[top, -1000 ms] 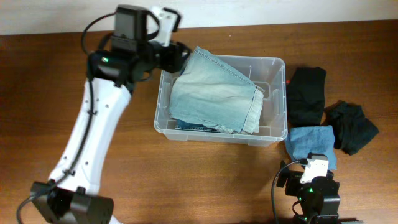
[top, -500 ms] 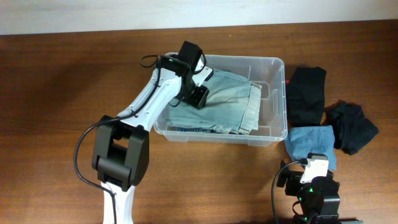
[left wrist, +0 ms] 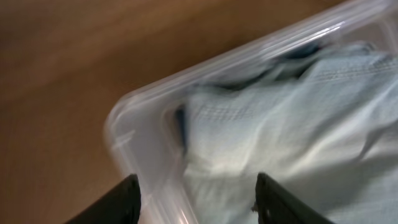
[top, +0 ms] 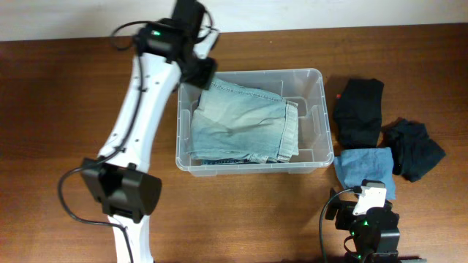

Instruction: Pack container

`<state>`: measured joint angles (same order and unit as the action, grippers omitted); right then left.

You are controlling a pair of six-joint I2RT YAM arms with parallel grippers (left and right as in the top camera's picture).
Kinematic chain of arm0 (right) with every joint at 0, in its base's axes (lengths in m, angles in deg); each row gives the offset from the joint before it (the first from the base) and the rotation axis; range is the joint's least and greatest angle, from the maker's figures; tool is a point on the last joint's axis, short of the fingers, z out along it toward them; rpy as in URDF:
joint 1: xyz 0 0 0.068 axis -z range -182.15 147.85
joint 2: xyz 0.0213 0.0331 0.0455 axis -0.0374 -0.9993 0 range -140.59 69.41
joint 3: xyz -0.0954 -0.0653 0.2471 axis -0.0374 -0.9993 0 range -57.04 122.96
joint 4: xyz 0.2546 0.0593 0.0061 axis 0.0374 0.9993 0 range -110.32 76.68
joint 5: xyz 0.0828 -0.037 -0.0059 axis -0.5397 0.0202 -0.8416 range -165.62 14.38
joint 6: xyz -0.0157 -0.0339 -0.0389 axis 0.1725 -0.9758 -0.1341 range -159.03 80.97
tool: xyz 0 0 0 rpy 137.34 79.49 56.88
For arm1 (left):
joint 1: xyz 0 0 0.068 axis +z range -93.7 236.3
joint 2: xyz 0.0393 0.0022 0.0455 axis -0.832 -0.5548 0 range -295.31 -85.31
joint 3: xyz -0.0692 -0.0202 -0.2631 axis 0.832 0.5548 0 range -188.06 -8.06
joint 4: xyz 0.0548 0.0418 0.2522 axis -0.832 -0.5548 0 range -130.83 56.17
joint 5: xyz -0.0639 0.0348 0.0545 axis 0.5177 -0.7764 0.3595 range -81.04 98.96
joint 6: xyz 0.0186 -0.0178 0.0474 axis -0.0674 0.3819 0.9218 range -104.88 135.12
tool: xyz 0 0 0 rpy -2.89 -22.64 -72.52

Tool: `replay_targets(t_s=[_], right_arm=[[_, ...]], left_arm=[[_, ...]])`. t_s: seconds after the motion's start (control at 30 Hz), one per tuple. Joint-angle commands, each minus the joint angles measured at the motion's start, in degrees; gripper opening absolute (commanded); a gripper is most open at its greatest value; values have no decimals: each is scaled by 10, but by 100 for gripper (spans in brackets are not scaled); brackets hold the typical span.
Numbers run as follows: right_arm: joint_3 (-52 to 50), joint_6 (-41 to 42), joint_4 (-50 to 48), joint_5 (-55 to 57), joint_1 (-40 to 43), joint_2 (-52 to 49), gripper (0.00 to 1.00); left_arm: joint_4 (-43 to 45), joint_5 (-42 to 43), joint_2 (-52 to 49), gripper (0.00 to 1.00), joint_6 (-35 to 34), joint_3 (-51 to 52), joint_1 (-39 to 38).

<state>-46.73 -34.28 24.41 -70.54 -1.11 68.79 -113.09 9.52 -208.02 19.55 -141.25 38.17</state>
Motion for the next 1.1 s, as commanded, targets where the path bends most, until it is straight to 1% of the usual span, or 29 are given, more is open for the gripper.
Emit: replay_targets(t_s=[0.0, 0.03, 0.1, 0.17, 0.23, 0.37, 0.4, 0.43, 0.47, 0.57, 0.63, 0.8, 0.93, 1.03, 1.07], right_arm=[[-2, 4, 1, 1, 2, 4, 98], [-2, 4, 1, 1, 2, 4, 98], [-2, 4, 1, 1, 2, 4, 98], [-2, 4, 1, 1, 2, 4, 98], [-2, 4, 1, 1, 2, 4, 98], [-2, 4, 1, 1, 2, 4, 98], [-2, 4, 1, 1, 2, 4, 98], [-2, 4, 1, 1, 2, 4, 98], [-2, 4, 1, 1, 2, 4, 98], [-2, 4, 1, 1, 2, 4, 99], [-2, 4, 1, 1, 2, 4, 98], [-2, 4, 1, 1, 2, 4, 98], [-2, 4, 1, 1, 2, 4, 98], [-2, 4, 1, 1, 2, 4, 98], [-2, 4, 1, 1, 2, 4, 99]], left_arm=[[-63, -12, 5, 59, -46, 11, 43], [-68, -10, 5, 59, -61, 26, 59], [-54, 9, 5, 59, -64, 50, 71], [-6, 48, 5, 59, -61, 103, 82], [35, 68, 5, 59, -61, 151, 82], [89, 96, 4, 59, -61, 211, 81], [98, 95, 4, 54, -61, 221, 81], [103, 92, 4, 45, -62, 227, 82], [113, 71, 4, 33, -62, 234, 86], [127, 6, 4, 7, -64, 236, 104], [133, -7, 4, 6, -64, 236, 118], [163, -8, 4, 3, -64, 236, 153], [159, -8, 4, 1, -64, 236, 174], [158, -8, 4, 1, -64, 236, 184], [160, -8, 4, 6, -64, 236, 186]])
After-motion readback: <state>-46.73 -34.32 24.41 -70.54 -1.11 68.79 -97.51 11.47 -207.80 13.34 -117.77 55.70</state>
